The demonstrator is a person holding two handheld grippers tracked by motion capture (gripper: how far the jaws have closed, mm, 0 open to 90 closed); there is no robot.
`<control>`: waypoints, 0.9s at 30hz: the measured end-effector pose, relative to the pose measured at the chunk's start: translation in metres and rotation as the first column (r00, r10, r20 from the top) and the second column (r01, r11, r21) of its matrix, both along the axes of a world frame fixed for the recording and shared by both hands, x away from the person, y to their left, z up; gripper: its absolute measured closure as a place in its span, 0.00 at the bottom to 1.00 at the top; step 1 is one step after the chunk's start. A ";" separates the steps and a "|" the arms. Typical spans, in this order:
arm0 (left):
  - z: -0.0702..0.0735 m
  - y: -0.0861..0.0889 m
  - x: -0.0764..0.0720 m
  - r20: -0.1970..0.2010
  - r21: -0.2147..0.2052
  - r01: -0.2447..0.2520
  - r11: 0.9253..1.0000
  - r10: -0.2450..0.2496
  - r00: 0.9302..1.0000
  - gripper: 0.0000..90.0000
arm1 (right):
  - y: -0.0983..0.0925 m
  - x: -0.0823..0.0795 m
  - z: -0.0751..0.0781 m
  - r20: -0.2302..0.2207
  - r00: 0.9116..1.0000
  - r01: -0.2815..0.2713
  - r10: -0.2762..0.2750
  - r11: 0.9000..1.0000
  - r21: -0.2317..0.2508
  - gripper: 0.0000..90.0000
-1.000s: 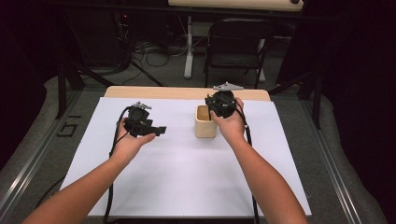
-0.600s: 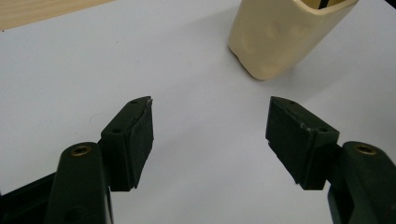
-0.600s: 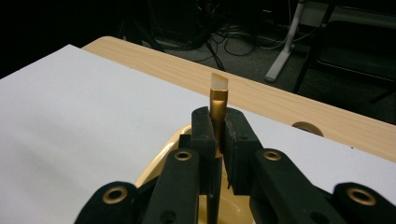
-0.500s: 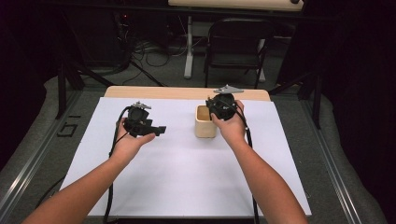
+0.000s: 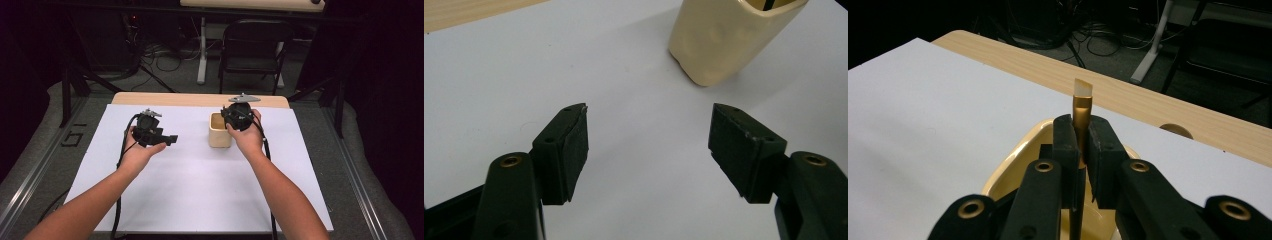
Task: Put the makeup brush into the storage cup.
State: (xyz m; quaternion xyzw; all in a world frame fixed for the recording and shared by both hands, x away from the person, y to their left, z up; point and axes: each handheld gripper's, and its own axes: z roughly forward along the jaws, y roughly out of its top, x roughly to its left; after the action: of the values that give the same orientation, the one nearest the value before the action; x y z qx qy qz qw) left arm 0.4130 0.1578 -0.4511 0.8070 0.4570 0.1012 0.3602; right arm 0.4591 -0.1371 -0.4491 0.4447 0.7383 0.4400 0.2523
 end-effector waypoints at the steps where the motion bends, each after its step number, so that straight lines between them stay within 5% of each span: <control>1: 0.000 0.000 0.000 0.002 -0.001 -0.001 1.000 0.001 1.000 0.36 | 0.000 0.000 0.000 0.000 1.000 -0.001 0.001 1.000 -0.002 0.93; 27: 0.000 0.000 0.000 0.004 0.004 -0.005 1.000 0.005 1.000 0.36 | 0.001 0.000 -0.010 -0.019 1.000 -0.005 0.004 1.000 -0.030 0.93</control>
State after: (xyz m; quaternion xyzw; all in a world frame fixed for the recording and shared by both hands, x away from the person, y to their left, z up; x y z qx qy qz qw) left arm 0.4127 0.1575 -0.4515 0.8064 0.4581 0.1046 0.3589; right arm 0.4589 -0.1360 -0.4588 0.4434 0.7483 0.4249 0.2510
